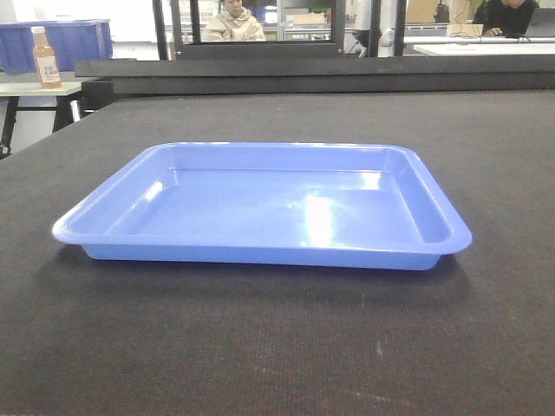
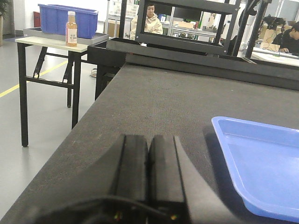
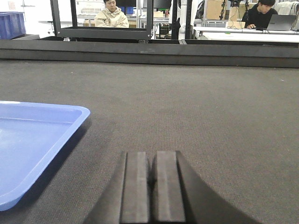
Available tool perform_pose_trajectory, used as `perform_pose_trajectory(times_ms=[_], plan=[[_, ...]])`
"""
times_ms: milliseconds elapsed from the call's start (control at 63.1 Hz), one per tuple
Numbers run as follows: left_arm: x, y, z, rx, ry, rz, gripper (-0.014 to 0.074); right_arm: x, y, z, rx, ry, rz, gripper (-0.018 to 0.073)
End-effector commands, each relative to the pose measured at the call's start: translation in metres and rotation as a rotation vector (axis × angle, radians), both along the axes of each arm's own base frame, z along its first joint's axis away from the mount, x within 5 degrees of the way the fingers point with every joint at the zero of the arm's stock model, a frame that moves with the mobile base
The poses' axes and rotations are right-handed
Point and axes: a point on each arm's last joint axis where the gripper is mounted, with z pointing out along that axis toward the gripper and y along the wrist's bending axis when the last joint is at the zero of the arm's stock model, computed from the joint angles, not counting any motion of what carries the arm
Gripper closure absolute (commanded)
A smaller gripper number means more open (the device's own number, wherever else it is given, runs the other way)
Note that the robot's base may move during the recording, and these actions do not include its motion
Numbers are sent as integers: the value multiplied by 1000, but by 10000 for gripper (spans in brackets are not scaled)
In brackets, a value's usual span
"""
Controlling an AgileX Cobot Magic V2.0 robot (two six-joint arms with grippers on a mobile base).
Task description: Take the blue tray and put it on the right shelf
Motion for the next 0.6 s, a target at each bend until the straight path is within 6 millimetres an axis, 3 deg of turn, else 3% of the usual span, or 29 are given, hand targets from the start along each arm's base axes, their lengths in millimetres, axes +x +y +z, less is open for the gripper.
perform_pose_trajectory(times_ms=[0, 586], plan=[[-1, 0, -2, -5, -73, 3, 645, -4, 0, 17, -13, -134, -7, 508], [-1, 0, 1, -6, -95, 4, 645, -4, 0, 17, -13, -134, -7, 508]])
